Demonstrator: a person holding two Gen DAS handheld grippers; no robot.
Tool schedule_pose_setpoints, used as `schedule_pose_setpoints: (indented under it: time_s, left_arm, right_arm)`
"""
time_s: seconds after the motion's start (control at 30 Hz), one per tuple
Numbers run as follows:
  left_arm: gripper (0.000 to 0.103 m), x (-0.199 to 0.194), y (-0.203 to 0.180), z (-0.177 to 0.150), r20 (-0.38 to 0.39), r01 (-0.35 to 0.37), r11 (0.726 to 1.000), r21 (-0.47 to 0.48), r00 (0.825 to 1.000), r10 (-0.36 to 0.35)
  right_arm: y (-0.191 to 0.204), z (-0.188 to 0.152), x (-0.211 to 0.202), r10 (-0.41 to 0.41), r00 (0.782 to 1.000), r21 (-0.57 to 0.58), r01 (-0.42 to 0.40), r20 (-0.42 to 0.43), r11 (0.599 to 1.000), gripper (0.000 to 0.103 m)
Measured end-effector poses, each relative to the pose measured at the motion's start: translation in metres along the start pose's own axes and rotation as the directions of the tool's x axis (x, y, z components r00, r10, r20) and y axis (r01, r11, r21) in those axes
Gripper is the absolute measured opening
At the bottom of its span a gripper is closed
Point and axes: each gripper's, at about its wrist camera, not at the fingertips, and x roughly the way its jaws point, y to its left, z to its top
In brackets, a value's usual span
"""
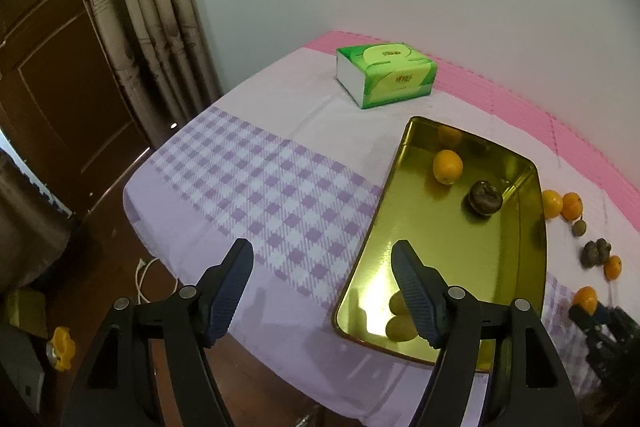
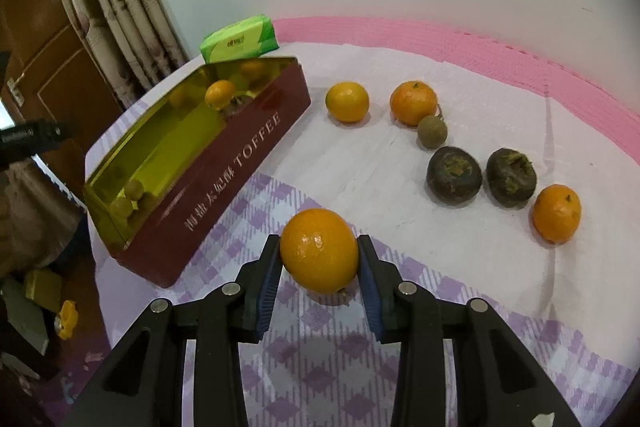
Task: Organize fruits
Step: 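Carry the orange into the tin and open the right gripper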
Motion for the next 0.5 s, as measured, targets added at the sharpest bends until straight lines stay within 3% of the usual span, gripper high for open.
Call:
schedule_pose_setpoints:
  time_s: [0.23, 0.5]
  left_arm:
    - [0.073, -0.005, -0.013, -0.006, 0.005, 0.013, 0.999, 0.033, 1.0, -0.013]
    - [0.078, -0.015, -0.021, -0.007, 0.043, 0.007, 0.998, 0.061, 0.999, -0.01]
  right_arm:
    - [0.009, 0.017, -0.019, 0.033, 0.999, 0.003, -0.033, 0.036, 0.999, 0.034]
    - [0.056, 0.046, -0.024, 0.087, 0.995, -0.109, -0.082, 0.044, 0.991, 0.034]
